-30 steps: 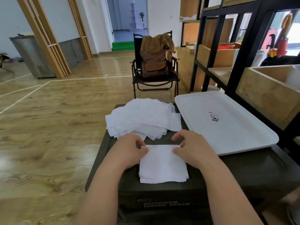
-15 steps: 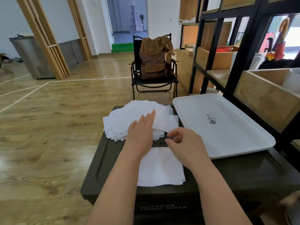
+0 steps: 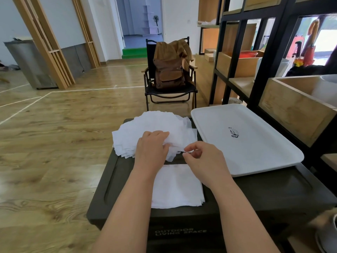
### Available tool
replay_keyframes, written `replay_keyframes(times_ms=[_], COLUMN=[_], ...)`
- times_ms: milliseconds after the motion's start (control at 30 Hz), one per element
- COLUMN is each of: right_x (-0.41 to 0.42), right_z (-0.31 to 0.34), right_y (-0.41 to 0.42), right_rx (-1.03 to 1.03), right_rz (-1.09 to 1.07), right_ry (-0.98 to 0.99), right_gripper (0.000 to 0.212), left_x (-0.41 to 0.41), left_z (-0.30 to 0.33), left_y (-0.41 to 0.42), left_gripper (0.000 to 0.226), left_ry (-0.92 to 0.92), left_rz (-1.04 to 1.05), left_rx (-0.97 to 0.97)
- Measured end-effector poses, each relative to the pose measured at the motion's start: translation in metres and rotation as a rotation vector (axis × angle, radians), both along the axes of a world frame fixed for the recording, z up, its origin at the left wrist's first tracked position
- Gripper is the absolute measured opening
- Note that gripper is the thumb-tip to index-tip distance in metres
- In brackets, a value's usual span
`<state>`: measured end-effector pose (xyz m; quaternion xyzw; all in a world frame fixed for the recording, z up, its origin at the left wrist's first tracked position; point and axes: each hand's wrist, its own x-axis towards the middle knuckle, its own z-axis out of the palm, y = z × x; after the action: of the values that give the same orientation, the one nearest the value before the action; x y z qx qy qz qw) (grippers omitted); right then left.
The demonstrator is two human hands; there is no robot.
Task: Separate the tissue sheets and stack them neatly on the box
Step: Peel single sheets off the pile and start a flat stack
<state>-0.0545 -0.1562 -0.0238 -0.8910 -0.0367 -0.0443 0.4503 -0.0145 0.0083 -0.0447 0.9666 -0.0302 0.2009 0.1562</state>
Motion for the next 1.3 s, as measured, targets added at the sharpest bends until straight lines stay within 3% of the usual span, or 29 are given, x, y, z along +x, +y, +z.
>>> replay_keyframes(times_ms=[133, 433, 733, 800, 900, 1033, 1067, 1167, 1300], right_x=[0.0, 0.001, 0.003, 0.003, 0.003, 0.002, 0.002, 0.001, 0.0], right_z=[-0.001, -0.002, -0.004, -0.005, -0.001, 0.007, 0.007, 0.005, 0.002], right_y=[0.002, 0.0, 0.001, 0.0, 0.003, 0.011, 0.013, 0.016, 0.018], right_rx=[-0.009, -0.015, -0.02, -0.004, 0.114, 0.387, 0.433, 0.523, 0.473], right_rz=[-0.002, 0.001, 0.009, 0.009, 0.031, 0.099, 0.115, 0.155, 0.159], right_ry=[-0.01, -0.023, -0.038, -0.053, -0.066, 0.001, 0.02, 0.054, -0.014], right_gripper=[0.006, 0.007, 0.007, 0.009, 0.022, 0.037, 0.035, 0.038, 0.057], left_x=[-0.003, -0.002, -0.004, -0.01, -0.023, -0.037, -0.039, -0.044, -0.047], left_z=[-0.002, 0.001, 0.008, 0.016, 0.037, 0.055, 0.055, 0.05, 0.048], left_y=[-0.001, 0.0, 0.0, 0.0, 0.001, 0.005, 0.007, 0.011, 0.016], left_gripper=[0.047, 0.047, 0.024, 0.025, 0.028, 0.021, 0.019, 0.024, 0.018], left_ry=[0.005, 0.001, -0.16, -0.204, -0.234, 0.041, 0.096, 0.12, 0.162], left_rz=[-0.006, 0.011, 0.049, 0.075, 0.154, 0.158, 0.163, 0.184, 0.15], left_rx=[-0.087, -0.047, -0.172, -0.316, -0.722, -1.488, -1.548, -1.492, -1.412])
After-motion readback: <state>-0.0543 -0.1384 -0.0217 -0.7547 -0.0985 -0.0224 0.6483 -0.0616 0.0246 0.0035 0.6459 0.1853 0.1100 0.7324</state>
